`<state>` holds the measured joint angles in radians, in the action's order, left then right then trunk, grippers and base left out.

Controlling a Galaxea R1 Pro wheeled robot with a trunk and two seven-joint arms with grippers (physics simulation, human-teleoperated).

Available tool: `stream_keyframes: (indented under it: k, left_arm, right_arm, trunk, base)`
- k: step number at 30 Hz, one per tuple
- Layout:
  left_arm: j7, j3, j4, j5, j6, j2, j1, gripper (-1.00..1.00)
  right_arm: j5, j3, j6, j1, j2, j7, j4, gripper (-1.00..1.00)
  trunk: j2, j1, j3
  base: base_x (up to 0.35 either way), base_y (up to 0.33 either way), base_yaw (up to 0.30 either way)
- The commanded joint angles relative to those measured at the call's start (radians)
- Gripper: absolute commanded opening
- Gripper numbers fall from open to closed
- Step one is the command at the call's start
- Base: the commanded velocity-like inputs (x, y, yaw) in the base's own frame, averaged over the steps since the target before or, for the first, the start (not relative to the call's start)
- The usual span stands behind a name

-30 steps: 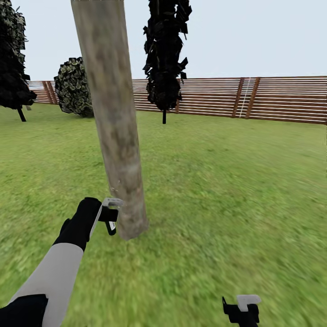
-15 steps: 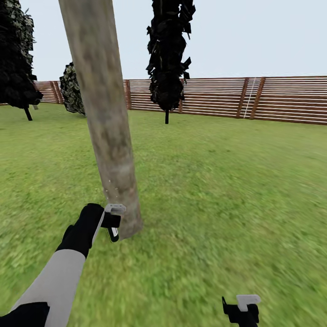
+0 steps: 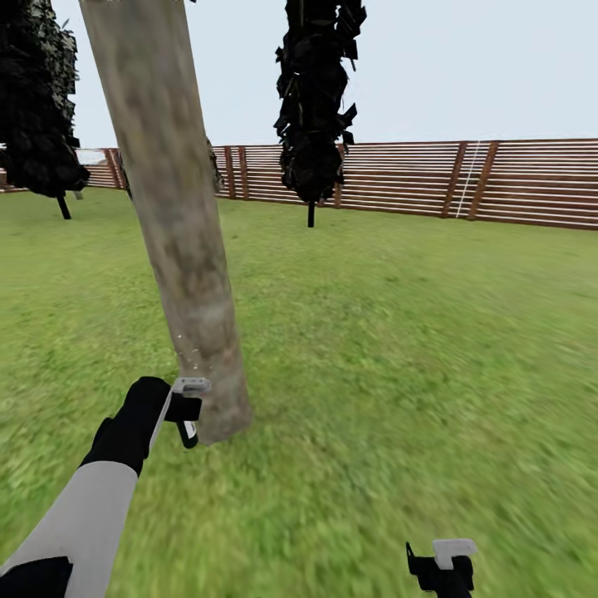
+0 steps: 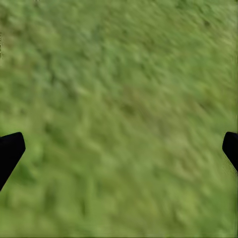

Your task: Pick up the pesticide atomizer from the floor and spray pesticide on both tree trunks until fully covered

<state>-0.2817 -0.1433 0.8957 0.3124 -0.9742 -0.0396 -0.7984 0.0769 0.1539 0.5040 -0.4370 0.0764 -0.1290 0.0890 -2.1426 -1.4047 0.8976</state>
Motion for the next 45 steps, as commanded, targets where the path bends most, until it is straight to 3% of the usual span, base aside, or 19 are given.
stream_keyframes:
  k: [1, 8, 11, 14, 16, 18, 22, 23, 25, 28, 30, 32, 35, 45]
  left_arm:
    - [-0.01, -0.002, 0.001, 0.012, -0.003, 0.001, 0.0, -1.0]
    - [-0.011, -0.007, -0.001, 0.015, 0.003, -0.04, 0.08, -1.0]
    - [-0.01, -0.004, -0.001, 0.009, 0.035, -0.028, 0.089, -1.0]
    - [-0.01, -0.006, 0.0, 0.01, 0.057, 0.014, 0.091, -1.0]
    - [-0.009, -0.009, 0.0, 0.013, 0.06, 0.023, 0.091, -1.0]
    - [-0.009, -0.014, -0.001, 0.014, 0.062, 0.012, 0.093, -1.0]
    - [-0.009, -0.077, -0.001, 0.016, 0.067, -0.049, 0.127, -1.0]
    - [-0.008, -0.08, -0.002, 0.017, 0.067, -0.051, 0.135, -1.0]
    - [-0.006, -0.079, -0.003, 0.015, 0.078, -0.04, 0.155, -1.0]
    - [0.006, -0.082, -0.021, 0.014, 0.152, 0.003, 0.162, -1.0]
    - [0.035, -0.085, -0.023, 0.012, 0.164, 0.015, 0.163, -1.0]
    - [0.078, -0.106, -0.025, 0.012, 0.169, 0.008, 0.164, -1.0]
    - [0.082, -0.169, -0.025, 0.016, 0.175, 0.002, 0.166, -1.0]
    - [0.082, -0.18, -0.027, 0.018, 0.174, 0.018, 0.173, -1.0]
  right_arm:
    - [0.008, 0.009, 0.002, 0.0, 0.0, -0.003, 0.0, 1.0]
    - [0.007, 0.009, 0.002, 0.0, 0.0, -0.003, 0.0, 1.0]
    - [0.008, 0.009, 0.002, 0.0, 0.0, -0.003, 0.0, 1.0]
    - [0.007, 0.009, 0.002, 0.0, 0.0, -0.003, -0.001, 1.0]
    - [0.007, 0.009, 0.002, 0.0, 0.0, -0.003, -0.001, 1.0]
    - [0.007, 0.009, 0.002, 0.0, 0.0, -0.003, -0.002, 1.0]
    - [0.008, 0.009, 0.002, 0.0, 0.0, -0.003, 0.0, 1.0]
    - [0.008, 0.009, 0.002, 0.0, 0.0, -0.003, 0.0, 1.0]
    - [0.008, 0.009, 0.002, 0.0, 0.0, -0.003, 0.0, 1.0]
    - [0.008, 0.009, 0.002, 0.0, 0.0, -0.003, 0.0, 1.0]
    - [0.008, 0.009, 0.002, 0.0, 0.0, -0.003, 0.0, 1.0]
    - [0.008, 0.009, 0.002, 0.0, 0.0, -0.003, 0.0, 1.0]
    - [0.007, 0.009, 0.002, 0.0, 0.0, -0.003, 0.0, 1.0]
    - [0.007, 0.009, 0.002, 0.0, 0.0, -0.003, 0.0, 1.0]
  trunk:
    - [0.0, 0.0, 0.001]
    - [0.0, 0.0, 0.001]
    - [0.0, 0.0, 0.001]
    - [0.0, 0.0, 0.001]
    - [0.0, 0.0, 0.001]
    - [0.0, 0.0, 0.001]
    - [0.0, 0.0, 0.001]
    - [0.0, 0.0, 0.001]
    - [0.0, 0.0, 0.001]
    - [0.0, 0.0, 0.001]
    - [0.0, 0.0, 0.001]
    - [0.0, 0.0, 0.001]
    - [0.0, 0.0, 0.001]
    - [0.0, 0.0, 0.001]
  base:
    - [0.001, -0.276, 0.268]
    - [0.069, -0.274, 0.257]
    - [0.163, -0.256, 0.067]
    - [0.22, -0.214, 0.009]
    - [0.234, -0.202, 0.002]
    - [0.23, -0.202, 0.001]
    - [0.097, -0.249, 0.0]
    - [0.012, -0.273, 0.0]
    - [0.005, -0.275, 0.06]
    - [0.006, -0.276, 0.23]
    - [0.057, -0.276, 0.269]
    - [0.096, -0.276, 0.276]
    - [0.11, -0.276, 0.273]
    - [0.129, -0.276, 0.045]
